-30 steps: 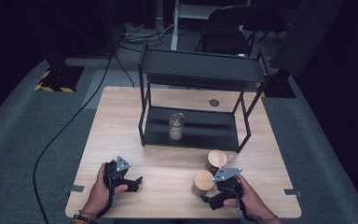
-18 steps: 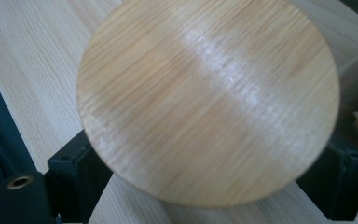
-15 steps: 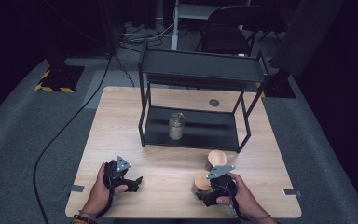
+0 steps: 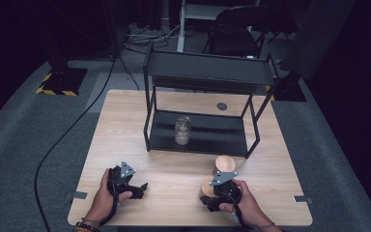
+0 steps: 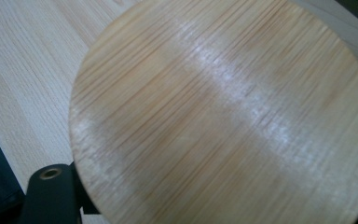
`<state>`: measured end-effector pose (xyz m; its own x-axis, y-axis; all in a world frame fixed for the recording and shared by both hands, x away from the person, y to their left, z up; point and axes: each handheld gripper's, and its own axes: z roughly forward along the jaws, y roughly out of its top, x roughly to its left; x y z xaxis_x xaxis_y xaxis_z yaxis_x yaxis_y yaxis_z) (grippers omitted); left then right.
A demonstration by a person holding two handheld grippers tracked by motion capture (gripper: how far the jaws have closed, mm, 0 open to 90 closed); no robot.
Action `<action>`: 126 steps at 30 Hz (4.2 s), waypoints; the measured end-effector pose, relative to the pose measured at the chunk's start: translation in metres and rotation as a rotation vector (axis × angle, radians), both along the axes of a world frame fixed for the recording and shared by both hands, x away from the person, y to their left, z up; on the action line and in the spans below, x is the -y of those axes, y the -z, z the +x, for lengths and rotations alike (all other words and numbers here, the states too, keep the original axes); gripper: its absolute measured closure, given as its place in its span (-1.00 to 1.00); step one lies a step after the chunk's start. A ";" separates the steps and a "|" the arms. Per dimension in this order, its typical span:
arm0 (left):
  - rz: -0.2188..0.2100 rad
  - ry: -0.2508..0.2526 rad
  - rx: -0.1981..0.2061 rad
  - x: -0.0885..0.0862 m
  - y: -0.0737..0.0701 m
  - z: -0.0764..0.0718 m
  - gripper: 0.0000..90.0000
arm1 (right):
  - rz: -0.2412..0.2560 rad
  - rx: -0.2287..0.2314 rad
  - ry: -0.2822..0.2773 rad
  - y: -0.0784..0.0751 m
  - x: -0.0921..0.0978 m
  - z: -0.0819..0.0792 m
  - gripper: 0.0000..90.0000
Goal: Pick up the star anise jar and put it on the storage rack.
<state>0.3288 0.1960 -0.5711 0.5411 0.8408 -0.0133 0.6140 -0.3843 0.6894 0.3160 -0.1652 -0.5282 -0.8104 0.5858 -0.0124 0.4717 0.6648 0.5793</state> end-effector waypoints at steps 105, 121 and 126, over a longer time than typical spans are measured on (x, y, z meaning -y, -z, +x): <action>0.000 0.002 0.000 0.000 0.000 0.000 -1.00 | -0.039 0.123 0.022 -0.091 -0.012 0.128 -0.45; 0.001 0.003 0.000 0.000 0.000 0.000 -1.00 | -0.041 0.133 0.033 -0.075 -0.017 0.156 -0.45; 0.001 0.003 0.000 0.000 0.000 0.000 -1.00 | -0.040 0.141 0.022 -0.070 -0.020 0.162 -0.45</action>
